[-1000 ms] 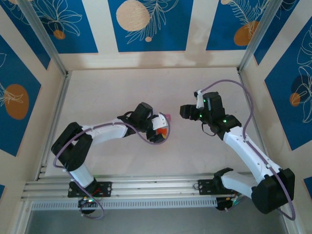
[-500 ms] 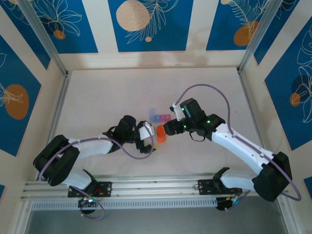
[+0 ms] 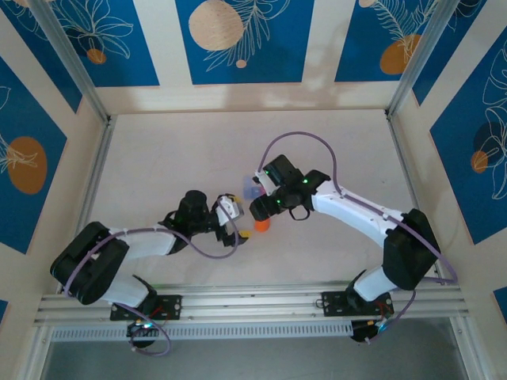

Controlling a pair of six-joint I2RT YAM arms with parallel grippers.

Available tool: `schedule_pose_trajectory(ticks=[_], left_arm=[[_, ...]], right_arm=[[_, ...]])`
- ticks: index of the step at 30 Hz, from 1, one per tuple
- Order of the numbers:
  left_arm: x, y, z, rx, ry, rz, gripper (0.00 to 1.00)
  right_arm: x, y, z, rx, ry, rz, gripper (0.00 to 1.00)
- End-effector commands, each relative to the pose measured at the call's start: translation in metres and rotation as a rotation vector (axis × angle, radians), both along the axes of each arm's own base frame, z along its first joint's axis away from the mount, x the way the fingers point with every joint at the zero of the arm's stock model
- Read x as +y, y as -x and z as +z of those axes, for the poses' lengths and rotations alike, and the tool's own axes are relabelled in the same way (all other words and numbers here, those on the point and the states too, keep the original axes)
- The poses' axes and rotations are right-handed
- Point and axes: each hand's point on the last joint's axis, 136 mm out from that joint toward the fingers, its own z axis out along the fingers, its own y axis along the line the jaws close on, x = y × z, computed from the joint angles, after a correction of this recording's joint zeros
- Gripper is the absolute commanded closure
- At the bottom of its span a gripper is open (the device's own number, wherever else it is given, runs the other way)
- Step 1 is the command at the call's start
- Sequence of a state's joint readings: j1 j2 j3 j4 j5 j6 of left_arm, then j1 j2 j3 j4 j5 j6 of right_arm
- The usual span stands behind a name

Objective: Sort the pills into containers

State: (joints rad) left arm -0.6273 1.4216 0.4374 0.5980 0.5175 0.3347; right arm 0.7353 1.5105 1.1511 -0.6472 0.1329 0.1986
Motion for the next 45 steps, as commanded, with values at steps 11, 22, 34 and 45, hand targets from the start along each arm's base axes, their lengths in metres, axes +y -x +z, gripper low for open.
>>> schedule_pose_trajectory(ticks=[11,22,34,45], left_arm=[[0.006,0.005,0.006,-0.022,0.070,-0.007,0.01],[0.005,0.007,0.006,-0.025,0.079,-0.015,0.01],[0.004,0.006,0.004,-0.024,0.083,-0.017,0.02],[-0.004,0.003,0.024,-0.062,0.171,-0.038,0.02]], right_arm=[[0.011,0.006,-0.015,0.060,0.116,0.042,0.25],[0.012,-0.006,-0.034,0.071,0.161,0.011,0.29],[0.008,-0.007,-0.043,0.074,0.211,0.003,0.49],[0.008,-0.005,0.012,0.037,0.044,-0.011,0.69]])
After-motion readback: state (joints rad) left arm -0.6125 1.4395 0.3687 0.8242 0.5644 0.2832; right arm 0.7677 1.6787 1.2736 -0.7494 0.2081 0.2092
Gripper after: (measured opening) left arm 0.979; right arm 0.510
